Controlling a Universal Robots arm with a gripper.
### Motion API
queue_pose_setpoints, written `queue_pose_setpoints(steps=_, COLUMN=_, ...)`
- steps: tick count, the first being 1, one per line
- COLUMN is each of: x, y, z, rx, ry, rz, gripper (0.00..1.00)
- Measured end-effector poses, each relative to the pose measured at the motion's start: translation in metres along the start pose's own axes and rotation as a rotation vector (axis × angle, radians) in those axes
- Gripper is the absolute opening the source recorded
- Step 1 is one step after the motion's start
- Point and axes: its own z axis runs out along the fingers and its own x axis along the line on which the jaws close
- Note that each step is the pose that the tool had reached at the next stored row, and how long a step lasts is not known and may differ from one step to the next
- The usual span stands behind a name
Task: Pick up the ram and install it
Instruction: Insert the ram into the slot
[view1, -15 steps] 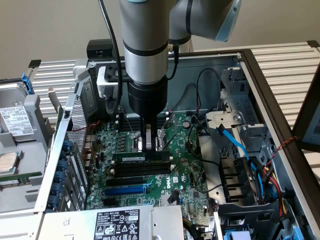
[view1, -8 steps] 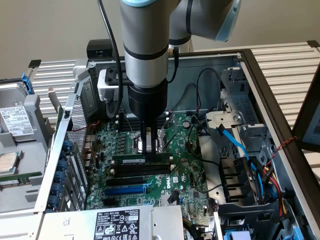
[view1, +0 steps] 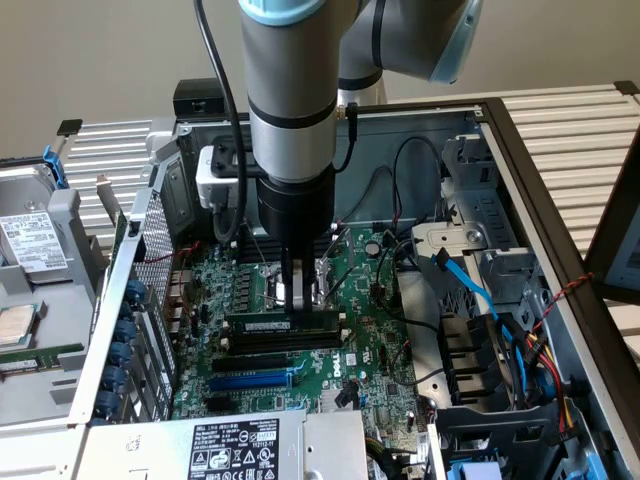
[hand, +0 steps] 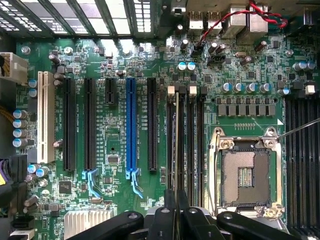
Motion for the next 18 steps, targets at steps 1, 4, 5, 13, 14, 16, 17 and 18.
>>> queue_pose_setpoints(steps=1, x=0.0, y=0.0, z=0.0001, rx=-0.0001, ry=0.0, rz=-0.002, gripper=0.13)
queue_pose_setpoints(steps=4, x=-0.0002, y=-0.0002, z=0.0003, rx=-0.0007, ry=0.0002, rz=-0.021, gripper=0.13)
queue_pose_setpoints(steps=5, x=-0.0002, y=-0.0002, z=0.0003, rx=-0.0012, ry=0.0, rz=-0.028, gripper=0.13)
queue_pose_setpoints(steps=13, x=-0.0002, y=-0.0006, z=0.0018, rx=-0.0017, ry=-0.0138, rz=-0.031, gripper=0.13)
queue_pose_setpoints(steps=14, x=-0.0002, y=-0.0006, z=0.0018, rx=-0.0018, ry=-0.0137, rz=-0.031, gripper=0.13)
queue_pose_setpoints(steps=16, x=-0.0001, y=-0.0006, z=0.0021, rx=-0.0018, ry=-0.0139, rz=-0.031, gripper=0.13)
queue_pose_setpoints(steps=17, x=0.0, y=-0.0007, z=0.0024, rx=-0.0017, ry=-0.0141, rz=-0.031, gripper=0.13)
queue_pose_setpoints(steps=18, x=0.0001, y=-0.0007, z=0.0029, rx=-0.0017, ry=-0.0142, rz=-0.031, gripper=0.13)
